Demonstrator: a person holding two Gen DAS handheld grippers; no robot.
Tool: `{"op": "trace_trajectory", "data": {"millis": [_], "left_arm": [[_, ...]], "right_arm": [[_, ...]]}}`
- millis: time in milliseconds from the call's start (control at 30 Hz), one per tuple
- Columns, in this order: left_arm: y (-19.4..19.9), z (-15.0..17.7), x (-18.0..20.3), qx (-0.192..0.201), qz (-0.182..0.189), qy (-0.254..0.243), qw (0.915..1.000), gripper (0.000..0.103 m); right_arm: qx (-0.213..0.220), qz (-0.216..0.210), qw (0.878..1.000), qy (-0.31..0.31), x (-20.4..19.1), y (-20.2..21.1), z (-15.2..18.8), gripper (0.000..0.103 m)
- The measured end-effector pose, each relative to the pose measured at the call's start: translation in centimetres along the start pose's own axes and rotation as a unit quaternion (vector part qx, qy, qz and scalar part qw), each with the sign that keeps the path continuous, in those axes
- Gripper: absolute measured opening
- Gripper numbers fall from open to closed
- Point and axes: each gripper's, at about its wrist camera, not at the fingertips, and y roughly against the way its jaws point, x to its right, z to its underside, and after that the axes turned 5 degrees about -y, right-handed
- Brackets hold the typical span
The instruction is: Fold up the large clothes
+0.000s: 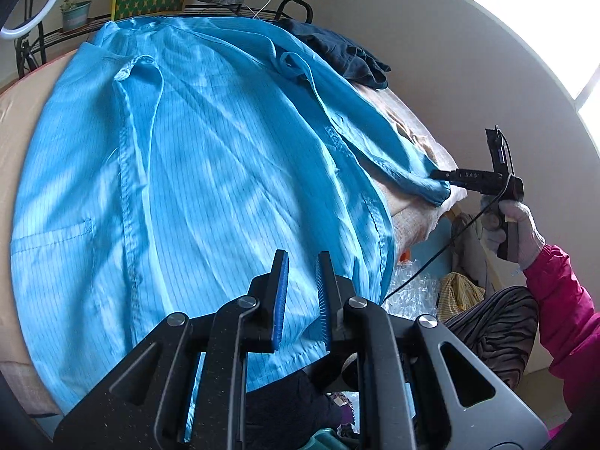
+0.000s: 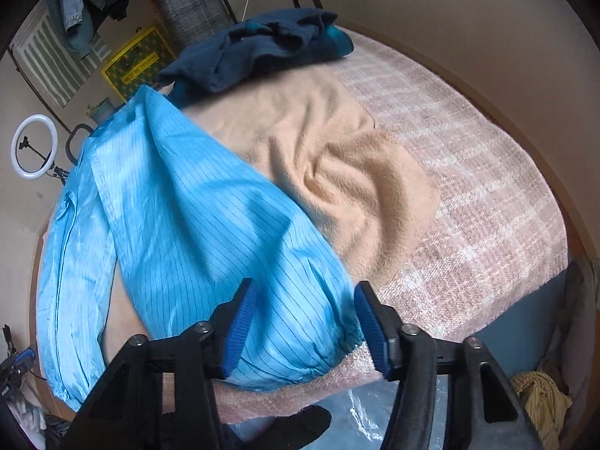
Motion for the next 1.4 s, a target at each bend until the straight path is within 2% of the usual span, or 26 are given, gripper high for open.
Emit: {"op": "trace_trajectory", "data": {"millis": [33, 67, 100, 267, 433, 567, 700, 833, 1000, 1133, 1200, 1267, 1300, 1333, 1367, 1400], "left_arm": [[-0.1, -0.1, 0.0, 0.0, 0.0, 0.0, 1.0, 0.013], [-0.2, -0.2, 0.1, 0.001, 0.0, 0.001, 1.0, 0.013], [-0.3, -0.3, 0.0, 0.001, 0.001, 0.001, 1.0, 0.013], [-0.5, -0.4, -0.3, 0.002, 0.002, 0.003, 1.0, 0.013], [0.0, -0.3, -1.4, 0.01, 0.004, 0.016, 0.9998, 0.013], [1.0, -0.3, -2.6, 0.021, 0.004, 0.028, 0.9994, 0.013], [2.2, -0.2, -4.1, 0.035, 0.0, 0.047, 0.9983, 0.013], [3.7, 0.1, -6.0, 0.049, -0.008, 0.07, 0.9963, 0.013], [5.2, 0.9, -8.7, 0.06, -0.024, 0.105, 0.9924, 0.013], [5.1, 1.6, -10.3, 0.054, -0.031, 0.128, 0.9898, 0.013], [4.8, 1.9, -10.6, 0.049, -0.032, 0.13, 0.9898, 0.013], [4.2, 2.1, -10.6, 0.042, -0.028, 0.132, 0.99, 0.013], [3.8, 2.3, -10.5, 0.037, -0.023, 0.131, 0.9904, 0.013], [3.3, 2.2, -10.4, 0.031, -0.019, 0.128, 0.9912, 0.013], [2.7, 2.4, -10.0, 0.024, -0.016, 0.123, 0.992, 0.013], [2.2, 2.5, -9.7, 0.017, -0.014, 0.119, 0.9927, 0.016]], "right_arm": [[-0.002, 0.004, 1.0, 0.007, -0.2, -0.1, 0.2, 0.018], [0.004, 0.007, 1.0, 0.015, -0.3, 0.1, 0.4, 0.013], [0.01, 0.008, 1.0, 0.019, -0.5, 0.4, 0.5, 0.004], [0.054, 0.006, 0.998, 0.028, -2.0, 4.1, 0.6, 0.0], [0.111, -0.038, 0.993, 0.034, -5.1, 9.0, 1.1, 0.0], [0.152, -0.096, 0.981, 0.071, -10.5, 13.1, 1.9, 0.0], [0.161, -0.148, 0.965, 0.145, -17.8, 15.1, 3.5, 0.0], [0.124, -0.203, 0.944, 0.228, -25.6, 13.8, 6.6, 0.0], [0.031, -0.24, 0.91, 0.337, -34.2, 7.8, 12.8, 0.0], [-0.047, -0.22, 0.88, 0.419, -38.1, 2.0, 18.3, 0.0], [-0.073, -0.206, 0.871, 0.44, -38.7, 0.1, 20.1, 0.0], [-0.088, -0.209, 0.868, 0.443, -38.2, -0.6, 20.7, 0.005], [-0.092, -0.217, 0.868, 0.438, -37.9, -0.5, 20.5, 0.013], [-0.09, -0.221, 0.87, 0.431, -37.3, 0.0, 19.9, 0.034], [-0.084, -0.229, 0.872, 0.424, -36.8, 0.6, 19.3, 0.04], [-0.078, -0.238, 0.874, 0.416, -36.1, 1.2, 18.4, 0.042]]}}
